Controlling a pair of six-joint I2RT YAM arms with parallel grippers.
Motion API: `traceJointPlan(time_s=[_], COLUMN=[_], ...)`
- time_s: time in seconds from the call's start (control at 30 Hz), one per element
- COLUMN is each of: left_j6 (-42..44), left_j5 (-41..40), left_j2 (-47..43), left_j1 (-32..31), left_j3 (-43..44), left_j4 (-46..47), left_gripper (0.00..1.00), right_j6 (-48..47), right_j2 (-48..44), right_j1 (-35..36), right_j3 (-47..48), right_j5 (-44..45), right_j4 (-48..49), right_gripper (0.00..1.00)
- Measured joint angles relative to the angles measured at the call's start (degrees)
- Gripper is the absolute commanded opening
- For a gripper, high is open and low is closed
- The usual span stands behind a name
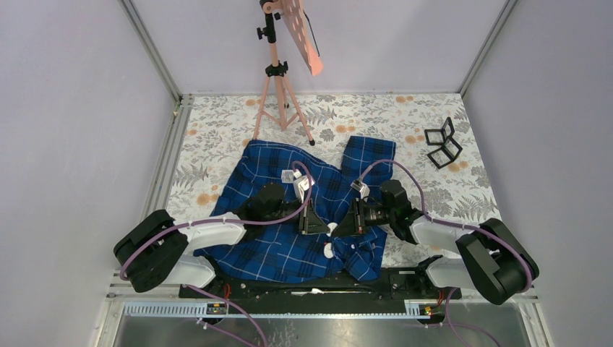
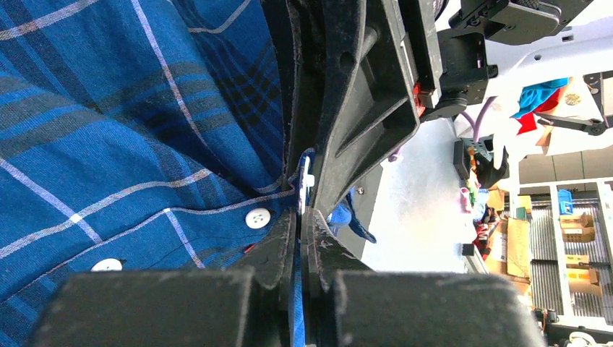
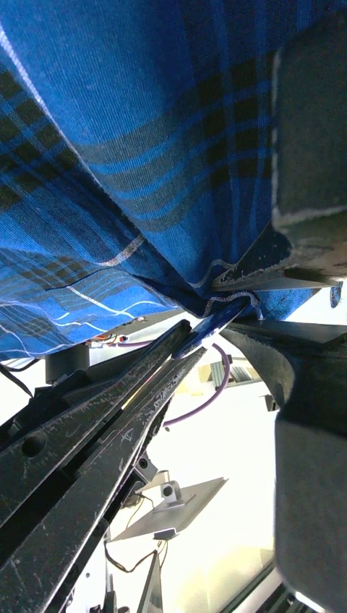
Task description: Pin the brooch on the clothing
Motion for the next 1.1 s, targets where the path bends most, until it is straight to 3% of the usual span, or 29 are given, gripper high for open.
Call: traceJointPlan(time_s=[1.1], left_j6=[2.1], left_j5=[-3.7], left_j2=[-1.7], left_j1=[0.0], left_j3=[0.0], left_j4=[-3.4], left_gripper=[0.0], right_j6=[7.9], right_j2=[5.0], right_j1=[0.0], right_j3=[-1.2], right_j5=[2.3], right_j4=[7.6], right_gripper=[0.12])
